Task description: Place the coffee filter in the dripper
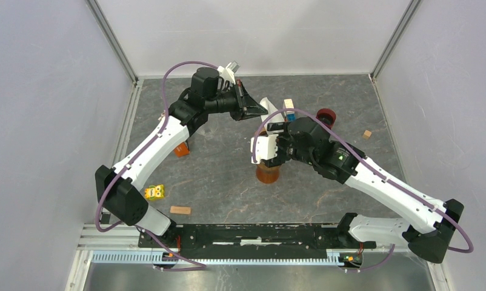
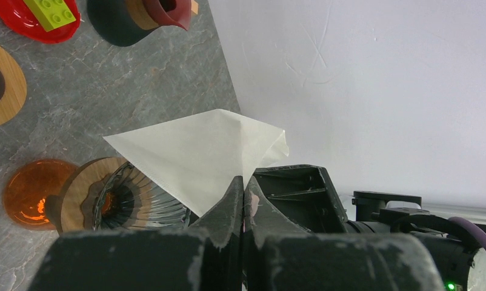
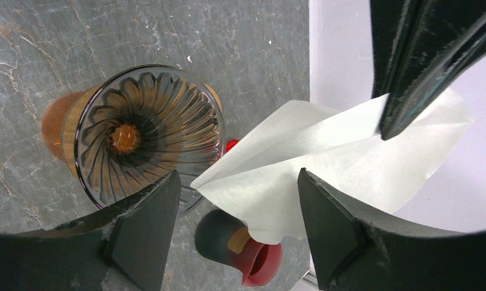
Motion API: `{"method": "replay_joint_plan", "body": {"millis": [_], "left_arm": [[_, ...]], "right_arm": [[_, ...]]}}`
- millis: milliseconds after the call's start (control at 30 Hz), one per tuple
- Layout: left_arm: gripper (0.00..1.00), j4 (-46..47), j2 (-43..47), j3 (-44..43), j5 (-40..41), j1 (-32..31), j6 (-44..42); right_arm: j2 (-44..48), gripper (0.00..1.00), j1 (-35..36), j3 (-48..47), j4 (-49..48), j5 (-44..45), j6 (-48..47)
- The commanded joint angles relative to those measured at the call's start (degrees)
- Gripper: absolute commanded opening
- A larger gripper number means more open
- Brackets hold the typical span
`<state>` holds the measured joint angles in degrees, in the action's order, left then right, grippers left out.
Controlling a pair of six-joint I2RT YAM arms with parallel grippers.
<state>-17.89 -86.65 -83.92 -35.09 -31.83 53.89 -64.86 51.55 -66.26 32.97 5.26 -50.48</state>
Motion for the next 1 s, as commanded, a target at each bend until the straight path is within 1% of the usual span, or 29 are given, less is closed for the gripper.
{"method": "replay_joint_plan", "body": {"millis": [0,200,267,367,567,800,967], "left_arm": [[0.02,2.5,0.2,1.0,-1.6,0.1,1.7],[0.02,2.7,0.5,1.8,-1.5,0.1,1.6],[0.02,2.7,0.7,1.8,-1.5,0.1,1.3],[0.02,2.6,0.9,2.0,-1.4,0.1,0.9],[0.02,2.0,1.3,1.7,-0.8,0.2,-0.9],[0.02,0.9,1.5,0.7,0.2,0.5,-4.0],[0.02,0.3,1.9,0.2,0.8,0.5,-7.1]], "right_arm": [[0.7,0.68,0.5,-1.5,-2.6,1.2,-0.1],[0.3,0.46,0.4,-3.2,-2.4,1.3,0.5],[0.0,0.4,0.4,-3.7,-2.1,1.5,0.5],[-0.1,0.35,0.4,-4.1,-1.4,1.5,0.5],[0.3,0.29,0.4,-4.4,0.0,0.8,-0.2],[1.7,0.14,0.4,-2.6,0.4,0.6,-1.3],[2.1,0.03,0.4,-2.6,1.3,-1.3,-1.3]]}}
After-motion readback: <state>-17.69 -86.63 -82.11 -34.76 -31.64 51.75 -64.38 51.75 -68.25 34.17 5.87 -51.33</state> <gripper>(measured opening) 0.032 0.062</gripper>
